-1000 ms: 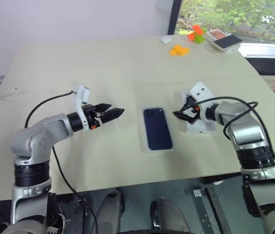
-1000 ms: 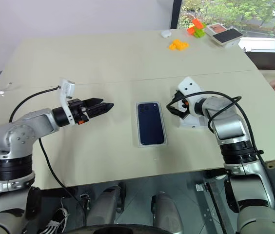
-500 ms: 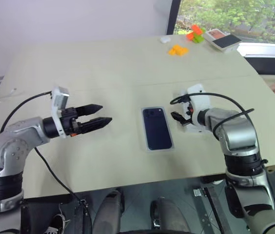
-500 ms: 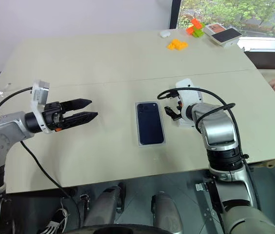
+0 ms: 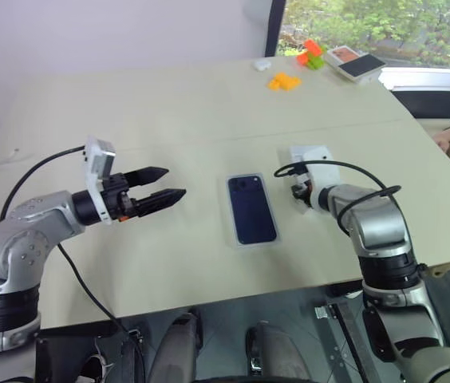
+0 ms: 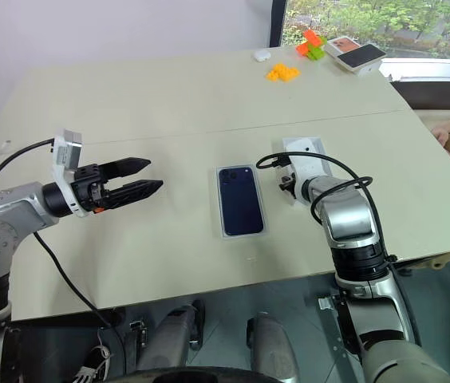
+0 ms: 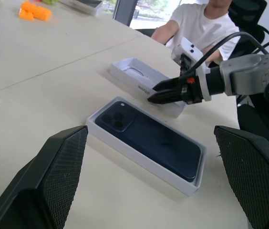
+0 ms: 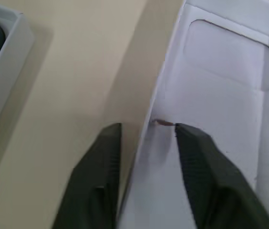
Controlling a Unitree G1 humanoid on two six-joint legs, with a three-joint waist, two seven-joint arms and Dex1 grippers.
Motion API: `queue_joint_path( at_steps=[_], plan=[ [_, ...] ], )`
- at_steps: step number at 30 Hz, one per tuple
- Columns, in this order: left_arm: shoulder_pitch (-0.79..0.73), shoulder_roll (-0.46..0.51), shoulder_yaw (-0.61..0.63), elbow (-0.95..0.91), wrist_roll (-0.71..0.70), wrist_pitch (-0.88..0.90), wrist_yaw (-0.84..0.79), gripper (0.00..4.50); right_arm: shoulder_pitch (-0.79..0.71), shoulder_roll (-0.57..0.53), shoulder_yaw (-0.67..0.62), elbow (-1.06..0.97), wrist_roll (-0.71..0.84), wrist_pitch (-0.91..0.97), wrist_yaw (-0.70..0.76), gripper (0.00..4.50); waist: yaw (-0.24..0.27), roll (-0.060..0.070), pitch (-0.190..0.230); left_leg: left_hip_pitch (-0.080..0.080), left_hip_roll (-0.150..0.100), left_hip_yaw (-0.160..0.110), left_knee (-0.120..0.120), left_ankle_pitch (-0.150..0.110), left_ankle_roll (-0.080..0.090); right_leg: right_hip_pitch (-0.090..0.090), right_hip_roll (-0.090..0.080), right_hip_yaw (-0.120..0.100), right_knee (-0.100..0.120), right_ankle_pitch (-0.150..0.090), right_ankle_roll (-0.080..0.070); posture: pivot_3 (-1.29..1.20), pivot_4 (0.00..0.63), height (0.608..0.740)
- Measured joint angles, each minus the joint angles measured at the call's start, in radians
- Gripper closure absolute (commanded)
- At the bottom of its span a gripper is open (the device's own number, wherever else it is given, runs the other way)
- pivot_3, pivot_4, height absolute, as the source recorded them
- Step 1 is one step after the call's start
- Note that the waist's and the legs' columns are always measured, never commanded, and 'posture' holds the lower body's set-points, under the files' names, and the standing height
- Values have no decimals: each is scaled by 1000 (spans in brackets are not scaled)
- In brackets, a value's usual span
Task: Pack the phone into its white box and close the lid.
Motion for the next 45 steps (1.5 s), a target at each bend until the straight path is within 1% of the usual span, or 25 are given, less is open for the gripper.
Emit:
queue_joint_path(
  at_steps=[2, 3, 11, 12, 13, 16, 17, 20, 21, 22, 23, 25, 26, 28, 32, 35, 39, 41, 42, 43, 45],
  plan=[
    [-1, 0, 0, 0, -5, 0, 7, 0, 2, 5, 0, 25, -1, -25, -12, 4092, 0, 0, 0, 0, 0, 1, 1, 0, 0, 0, 0, 1, 2, 0, 0, 0, 150, 740],
    [-1, 0, 0, 0, -5, 0, 7, 0, 2, 5, 0, 28, 0, -31, -17, 4449, 0, 0, 0, 0, 0, 1, 1, 0, 0, 0, 0, 1, 2, 0, 0, 0, 150, 740],
    [-1, -1, -2, 1, -8, 0, 24, 0, -32, 24, -21, 68, 19, -78, -23, 4449, -1, 0, 0, 1, 1, 2, 2, 0, 0, -2, 1, 4, 4, 0, 0, 0, 150, 740],
    [-1, -2, -2, 2, -9, 0, 27, 0, -42, 43, -40, 68, 40, -86, -19, 4449, -1, 0, 0, 0, 1, 3, 1, 0, 0, -2, 1, 4, 4, 0, 0, 0, 150, 740],
    [-1, -2, -2, 10, -9, 0, 30, 0, -66, 97, -108, 66, 85, -89, -14, 4449, -4, 0, 0, 0, 2, 3, 1, 0, 0, -3, 2, 5, 5, 0, 0, 0, 150, 740],
    [-4, -10, -6, 19, -13, 3, 43, 0, -134, 216, -227, 14, 225, -64, 11, 4449, -7, 0, 0, 0, 3, 4, 1, 0, 0, -4, 4, 6, 6, 0, 0, 0, 150, 740],
    [-4, -11, -7, 27, -13, 3, 48, 0, -172, 271, -289, -14, 297, -20, 18, 4449, -6, 0, 0, 0, 3, 4, 1, 0, 0, -5, 4, 6, 7, 0, 0, 0, 150, 740],
    [-5, -16, -7, 33, -14, 3, 54, 0, -256, 364, -421, -75, 453, 119, 18, 4449, 1, 0, 0, 0, 3, 4, 1, 0, -1, -4, 3, 6, 6, 0, 0, 0, 150, 740],
    [-5, -16, -6, 35, -14, 3, 58, 0, -286, 410, -495, -77, 501, 183, 6, 4449, 3, 0, 0, 0, 3, 4, 1, 0, -1, -4, 3, 6, 6, 0, 0, 0, 150, 740],
    [-5, -17, -6, 36, -14, 3, 60, 0, -297, 432, -530, -78, 526, 216, -2, 4449, 4, 0, 0, 0, 3, 4, 1, 0, -1, -4, 2, 6, 6, 0, 0, 0, 150, 740],
    [-5, -17, -6, 36, -14, 2, 65, 0, -317, 468, -598, -76, 558, 289, -16, 4449, 4, 0, 0, 0, 2, 4, 1, 0, -1, -4, 2, 6, 6, 0, 0, 0, 150, 740],
    [-5, -17, -6, 36, -14, 2, 67, 0, -331, 491, -664, -74, 585, 362, -32, 4449, 3, 0, 0, 0, 2, 4, 1, 0, 0, -4, 1, 6, 6, 1, -1, 0, 150, 740],
    [-5, -18, -6, 36, -14, 1, 68, 0, -332, 503, -703, -67, 625, 393, -50, 4449, 2, 0, 0, 0, 2, 4, 1, 0, 0, -4, 1, 6, 6, 1, -1, 0, 150, 740],
    [-3, -23, -6, 37, -14, -7, 70, 0, -310, 546, -741, -55, 736, 411, -89, 4449, -2, 0, 0, 0, 2, 5, 0, 0, 0, -5, 1, 6, 6, 1, -1, 0, 150, 740],
    [-3, -48, -6, 35, -14, -22, 97, 0, -286, 558, -740, 42, 1009, 414, -251, 4449, -9, 1, 0, -1, 3, 7, -1, 1, 0, -9, 2, 9, 8, 1, -1, 0, 150, 740],
    [0, -62, 0, 34, -18, -22, 115, 0, -280, 558, -723, 71, 1159, 414, -370, 4449, -8, 1, 0, -1, 3, 7, 0, 1, 0, -9, 2, 9, 8, 0, -1, 0, 150, 740],
    [27, -72, 6, 14, -32, -19, 140, 0, -248, 542, -673, 113, 1305, 414, -512, 4449, -7, 1, 0, -1, 3, 8, 0, 1, 0, -8, 2, 9, 8, 1, -1, 0, 150, 740],
    [38, -82, 6, 1, -37, -19, 154, 0, -146, 528, -617, 111, 1382, 412, -559, 4449, -2, -3, -2, 0, 4, 7, 0, 0, 1, -6, 3, 9, 7, 0, -1, 0, 150, 740],
    [40, -82, 7, -2, -39, -19, 160, 0, -74, 527, -592, 123, 1403, 413, -589, 4449, 0, -2, -2, -1, 4, 7, 0, 0, 1, -7, 3, 9, 6, 0, -1, 0, 150, 740],
    [44, -82, 9, -3, -39, -19, 165, 0, -33, 526, -576, 137, 1449, 402, -602, 4449, 0, 0, -1, -2, 3, 8, 1, 0, 1, -8, 3, 10, 7, 1, -1, 0, 150, 740],
    [49, -83, 11, -5, -39, -18, 172, 0, -24, 522, -535, 137, 1523, 362, -664, 4449, -7, 0, -1, 0, 3, 10, 1, 1, 2, -7, 2, 12, 8, 1, 0, 0, 150, 740]
  ],
)
